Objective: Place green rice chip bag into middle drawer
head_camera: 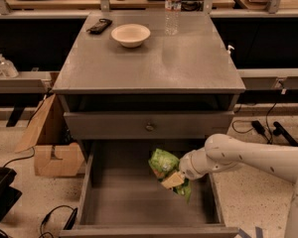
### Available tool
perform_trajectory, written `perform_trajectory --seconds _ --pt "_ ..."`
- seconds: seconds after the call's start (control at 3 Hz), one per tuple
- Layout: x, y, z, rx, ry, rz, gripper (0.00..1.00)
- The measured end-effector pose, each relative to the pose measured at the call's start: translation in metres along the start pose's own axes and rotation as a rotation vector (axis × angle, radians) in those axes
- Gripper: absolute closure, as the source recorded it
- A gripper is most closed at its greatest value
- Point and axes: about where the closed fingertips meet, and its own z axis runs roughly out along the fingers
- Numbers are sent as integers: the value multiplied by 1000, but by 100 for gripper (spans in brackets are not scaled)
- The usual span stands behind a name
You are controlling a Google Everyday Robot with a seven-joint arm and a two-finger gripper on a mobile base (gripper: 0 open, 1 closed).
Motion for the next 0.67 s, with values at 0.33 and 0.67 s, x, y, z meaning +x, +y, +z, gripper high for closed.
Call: perform_trajectory --seconds 0.33,0.67 --pt "0 1 1 -3 1 -1 28" --pt "0 2 3 -6 1 -1 4"
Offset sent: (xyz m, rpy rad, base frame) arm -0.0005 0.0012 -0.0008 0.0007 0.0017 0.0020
